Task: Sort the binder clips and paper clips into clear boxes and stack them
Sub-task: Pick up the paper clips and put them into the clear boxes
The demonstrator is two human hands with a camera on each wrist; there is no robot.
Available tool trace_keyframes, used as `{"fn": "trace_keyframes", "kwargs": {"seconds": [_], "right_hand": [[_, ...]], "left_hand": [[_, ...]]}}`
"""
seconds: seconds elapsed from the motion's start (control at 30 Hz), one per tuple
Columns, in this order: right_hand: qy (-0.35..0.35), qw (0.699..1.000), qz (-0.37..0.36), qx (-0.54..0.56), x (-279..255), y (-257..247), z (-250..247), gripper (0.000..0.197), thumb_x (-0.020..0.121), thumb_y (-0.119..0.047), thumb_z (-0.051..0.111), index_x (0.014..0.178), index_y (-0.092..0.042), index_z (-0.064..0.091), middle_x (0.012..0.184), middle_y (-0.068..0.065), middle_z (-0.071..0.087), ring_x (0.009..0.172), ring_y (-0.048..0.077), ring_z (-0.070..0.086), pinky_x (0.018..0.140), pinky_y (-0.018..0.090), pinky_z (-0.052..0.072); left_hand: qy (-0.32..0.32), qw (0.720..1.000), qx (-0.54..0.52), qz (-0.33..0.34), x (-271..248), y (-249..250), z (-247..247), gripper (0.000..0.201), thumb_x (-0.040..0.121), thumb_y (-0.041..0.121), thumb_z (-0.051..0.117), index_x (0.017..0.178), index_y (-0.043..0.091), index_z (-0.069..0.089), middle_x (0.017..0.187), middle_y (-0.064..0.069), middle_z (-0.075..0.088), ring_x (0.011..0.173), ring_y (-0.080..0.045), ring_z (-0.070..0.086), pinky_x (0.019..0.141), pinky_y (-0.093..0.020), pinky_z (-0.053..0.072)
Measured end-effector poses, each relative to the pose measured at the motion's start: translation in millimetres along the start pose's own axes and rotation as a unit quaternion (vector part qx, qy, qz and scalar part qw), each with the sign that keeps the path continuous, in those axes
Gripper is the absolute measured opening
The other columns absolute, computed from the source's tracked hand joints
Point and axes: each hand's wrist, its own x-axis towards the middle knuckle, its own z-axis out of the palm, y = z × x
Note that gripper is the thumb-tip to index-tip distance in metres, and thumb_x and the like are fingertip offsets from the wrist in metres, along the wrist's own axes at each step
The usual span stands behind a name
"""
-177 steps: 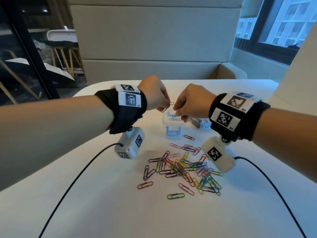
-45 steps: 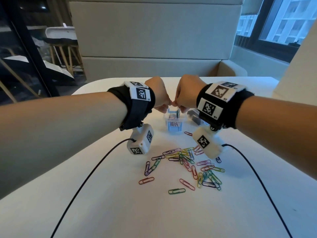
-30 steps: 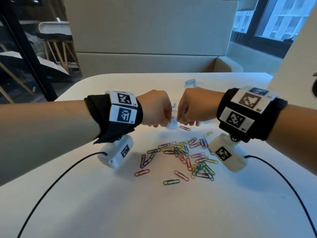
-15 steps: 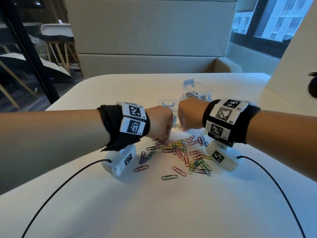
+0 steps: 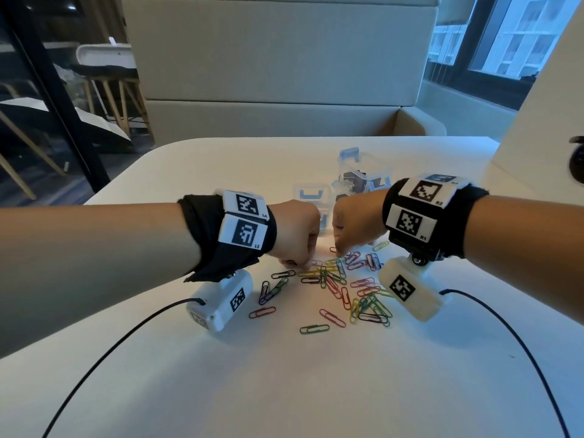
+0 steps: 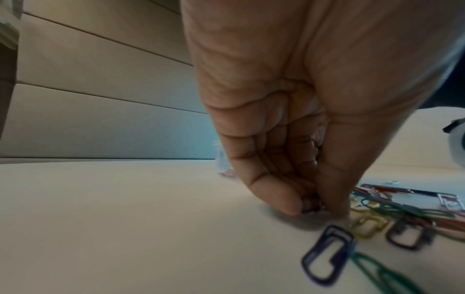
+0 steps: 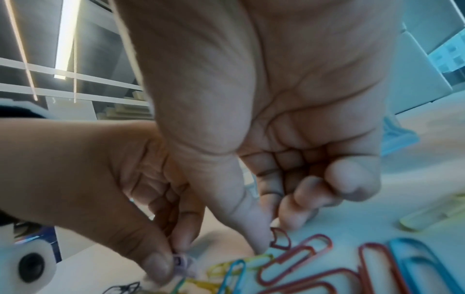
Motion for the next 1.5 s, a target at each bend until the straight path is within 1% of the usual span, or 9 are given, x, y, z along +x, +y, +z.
{"fn": "trace_keyframes", "kwargs": {"seconds": [0.17, 0.3, 0.47, 0.63, 0.77, 0.97, 1.2, 1.33, 1.5], "right_hand": [[0.030, 0.995, -0.019, 0.098, -14.0, 4.0, -17.0, 0.010, 0.082, -0.021, 0.070, 0.080, -0.012, 0.072, 0.068, -0.002, 0.069, 0.057, 0.010, 0.063, 0.061, 0.019, 0.051], [0.116, 0.969, -0.029, 0.215, -20.0, 5.9, -37.3, 0.006, 0.081, -0.013, 0.073, 0.079, -0.008, 0.072, 0.065, 0.004, 0.070, 0.053, 0.012, 0.064, 0.063, 0.021, 0.056], [0.190, 0.943, -0.008, 0.273, -7.8, -0.6, -47.3, 0.002, 0.083, -0.003, 0.070, 0.081, -0.002, 0.070, 0.063, 0.007, 0.070, 0.050, 0.014, 0.067, 0.049, 0.018, 0.052], [0.205, 0.956, 0.011, 0.208, 10.5, -7.9, -43.2, 0.012, 0.082, -0.007, 0.070, 0.090, 0.000, 0.074, 0.077, 0.010, 0.077, 0.074, 0.018, 0.075, 0.084, 0.036, 0.059], [0.211, 0.956, 0.002, 0.202, 8.6, -3.6, -41.0, 0.010, 0.084, -0.013, 0.070, 0.086, -0.004, 0.074, 0.072, 0.006, 0.076, 0.066, 0.014, 0.074, 0.079, 0.031, 0.059], [0.170, 0.970, -0.063, 0.164, -17.4, 12.5, -31.6, 0.004, 0.084, -0.016, 0.071, 0.082, -0.017, 0.075, 0.064, -0.001, 0.070, 0.056, 0.010, 0.066, 0.061, 0.021, 0.054], [0.105, 0.986, -0.129, 0.012, -36.2, 17.2, -4.0, 0.015, 0.083, -0.026, 0.072, 0.097, -0.025, 0.077, 0.071, -0.022, 0.061, 0.073, -0.001, 0.057, 0.064, 0.014, 0.039], [0.074, 0.989, -0.121, -0.032, -35.3, 15.9, 4.9, 0.033, 0.077, -0.036, 0.077, 0.107, -0.021, 0.074, 0.094, -0.012, 0.070, 0.083, 0.007, 0.058, 0.077, 0.022, 0.044], [0.075, 0.989, -0.119, -0.049, -31.2, 16.0, 9.5, 0.033, 0.076, -0.034, 0.078, 0.106, -0.020, 0.075, 0.100, -0.006, 0.073, 0.083, 0.010, 0.059, 0.078, 0.024, 0.045]], "left_hand": [[0.038, 0.993, -0.107, -0.023, -3.1, -10.6, -21.2, 0.003, 0.080, 0.012, 0.072, 0.078, 0.011, 0.071, 0.064, -0.003, 0.067, 0.052, -0.011, 0.062, 0.059, -0.018, 0.054], [0.118, 0.977, -0.171, -0.057, 0.9, -20.6, -43.0, 0.005, 0.079, 0.011, 0.073, 0.079, 0.007, 0.073, 0.061, -0.002, 0.067, 0.053, -0.013, 0.064, 0.068, -0.027, 0.060], [0.170, 0.952, -0.228, -0.116, 17.9, -27.5, -52.1, 0.002, 0.077, 0.010, 0.073, 0.076, 0.009, 0.074, 0.061, -0.003, 0.069, 0.055, -0.015, 0.067, 0.077, -0.040, 0.061], [0.188, 0.936, -0.258, -0.146, 34.1, -25.1, -51.0, 0.011, 0.077, 0.006, 0.074, 0.086, 0.000, 0.074, 0.075, -0.012, 0.073, 0.061, -0.021, 0.069, 0.077, -0.040, 0.061], [0.188, 0.946, -0.226, -0.134, 34.6, -24.0, -50.7, 0.013, 0.080, 0.012, 0.073, 0.090, 0.004, 0.073, 0.070, -0.006, 0.069, 0.060, -0.016, 0.065, 0.075, -0.030, 0.060], [0.144, 0.980, -0.127, -0.056, 11.8, -20.7, -39.7, 0.006, 0.080, 0.018, 0.072, 0.082, 0.013, 0.074, 0.066, -0.002, 0.070, 0.057, -0.015, 0.062, 0.065, -0.029, 0.056], [0.063, 0.995, -0.073, 0.019, -7.1, -3.5, -16.4, 0.006, 0.079, 0.023, 0.073, 0.080, 0.017, 0.073, 0.072, 0.000, 0.070, 0.060, -0.009, 0.059, 0.061, -0.020, 0.048], [0.041, 0.998, -0.041, 0.038, -4.7, 6.7, -6.4, 0.016, 0.078, 0.029, 0.075, 0.088, 0.017, 0.075, 0.069, 0.012, 0.061, 0.065, -0.004, 0.054, 0.059, -0.014, 0.041], [-0.003, 0.999, -0.048, 0.022, -1.1, 12.6, -1.0, 0.032, 0.070, 0.036, 0.080, 0.095, 0.016, 0.075, 0.087, 0.001, 0.073, 0.080, -0.015, 0.067, 0.066, -0.021, 0.049]]}}
